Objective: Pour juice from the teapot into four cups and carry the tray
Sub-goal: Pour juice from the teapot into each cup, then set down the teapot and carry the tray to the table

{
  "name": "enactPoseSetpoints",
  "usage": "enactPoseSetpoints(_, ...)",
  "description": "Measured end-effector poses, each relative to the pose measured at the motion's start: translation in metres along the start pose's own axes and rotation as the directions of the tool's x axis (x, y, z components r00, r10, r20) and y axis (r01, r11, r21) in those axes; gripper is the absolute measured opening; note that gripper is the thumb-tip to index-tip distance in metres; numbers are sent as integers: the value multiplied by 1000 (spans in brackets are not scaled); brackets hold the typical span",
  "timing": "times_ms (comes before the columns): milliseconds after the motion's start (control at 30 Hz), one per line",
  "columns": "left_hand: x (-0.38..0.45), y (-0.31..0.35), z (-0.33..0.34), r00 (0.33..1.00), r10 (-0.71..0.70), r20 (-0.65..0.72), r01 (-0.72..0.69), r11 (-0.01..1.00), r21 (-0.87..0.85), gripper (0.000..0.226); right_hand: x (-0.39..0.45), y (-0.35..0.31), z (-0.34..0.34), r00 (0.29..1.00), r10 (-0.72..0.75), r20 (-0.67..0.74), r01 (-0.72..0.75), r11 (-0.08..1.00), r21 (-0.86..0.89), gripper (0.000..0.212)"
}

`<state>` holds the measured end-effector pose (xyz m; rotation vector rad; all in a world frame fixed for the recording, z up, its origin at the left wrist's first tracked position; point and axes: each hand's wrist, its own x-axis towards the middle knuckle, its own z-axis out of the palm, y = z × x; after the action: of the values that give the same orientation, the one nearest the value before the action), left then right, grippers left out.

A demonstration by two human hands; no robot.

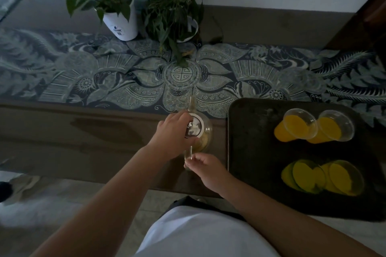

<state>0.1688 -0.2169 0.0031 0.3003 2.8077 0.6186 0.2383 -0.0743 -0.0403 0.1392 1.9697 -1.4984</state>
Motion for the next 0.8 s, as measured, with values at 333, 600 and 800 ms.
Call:
enactPoseSetpoints(333, -17, 23, 5, 994, -103, -27, 104, 994, 26, 76, -32, -3, -31, 996, -88, -34, 79, 973, -215, 41)
enactPoseSetpoints(600, -53, 97, 27, 972, 37, -234, -84, 978, -193, 73, -95, 7, -115, 907, -368, -206, 212, 821, -531, 56)
enactPoseSetpoints(800, -35, 136, 66, 991, -59, -119, 31, 975, -221, 77, -142, 10, -194, 788, -521, -327, 186, 709, -680, 54)
